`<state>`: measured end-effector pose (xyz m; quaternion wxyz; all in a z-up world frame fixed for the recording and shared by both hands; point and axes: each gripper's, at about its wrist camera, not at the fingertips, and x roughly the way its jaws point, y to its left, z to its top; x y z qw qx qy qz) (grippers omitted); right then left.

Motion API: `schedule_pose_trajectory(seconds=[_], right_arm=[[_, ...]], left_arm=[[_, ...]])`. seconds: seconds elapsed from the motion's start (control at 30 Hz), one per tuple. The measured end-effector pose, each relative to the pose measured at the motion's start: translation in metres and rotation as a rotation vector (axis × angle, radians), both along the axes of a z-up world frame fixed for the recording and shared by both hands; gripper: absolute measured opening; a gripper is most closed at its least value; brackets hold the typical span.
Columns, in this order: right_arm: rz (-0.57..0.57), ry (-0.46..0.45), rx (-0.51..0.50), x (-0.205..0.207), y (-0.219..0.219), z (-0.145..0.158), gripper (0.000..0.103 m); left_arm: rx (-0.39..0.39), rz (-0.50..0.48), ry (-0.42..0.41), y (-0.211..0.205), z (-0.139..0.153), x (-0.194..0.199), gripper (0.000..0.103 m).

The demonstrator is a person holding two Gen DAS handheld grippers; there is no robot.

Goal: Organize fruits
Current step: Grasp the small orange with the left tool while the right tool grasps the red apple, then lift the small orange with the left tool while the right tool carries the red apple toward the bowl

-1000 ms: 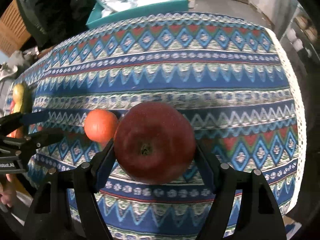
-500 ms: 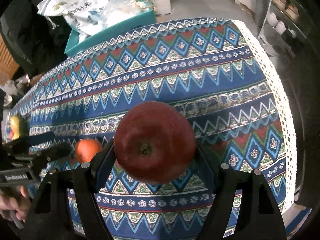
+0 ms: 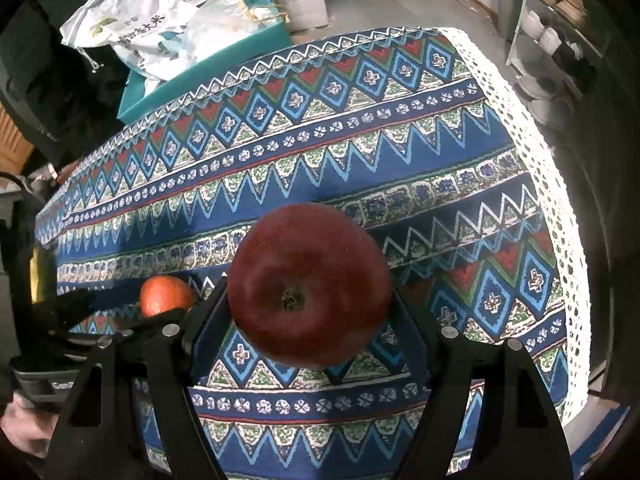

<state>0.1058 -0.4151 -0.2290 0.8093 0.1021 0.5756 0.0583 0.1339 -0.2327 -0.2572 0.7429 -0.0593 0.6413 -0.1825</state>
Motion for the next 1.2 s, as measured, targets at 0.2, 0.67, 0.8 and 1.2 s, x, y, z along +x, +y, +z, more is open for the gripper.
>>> schedule_pose_trajectory(seconds=[0.2, 0.67, 0.8, 1.2], right_arm=[[0.012, 0.001, -0.002, -0.001, 0.004, 0.000, 0.075], [0.064, -0.090, -0.065, -0.006, 0.021, 0.034, 0.075], [0.088, -0.138, -0.079, -0.010, 0.030, 0.054, 0.075], [0.142, -0.251, -0.071, -0.023, 0.060, 0.108, 0.075]], left_arm=[[-0.018, -0.038, -0.015, -0.006, -0.002, -0.004, 0.050], [0.050, -0.054, -0.151, 0.005, 0.039, -0.013, 0.046], [0.033, -0.016, -0.176, 0.022, 0.060, -0.015, 0.046], [0.063, 0.024, -0.333, 0.058, 0.125, -0.037, 0.046]])
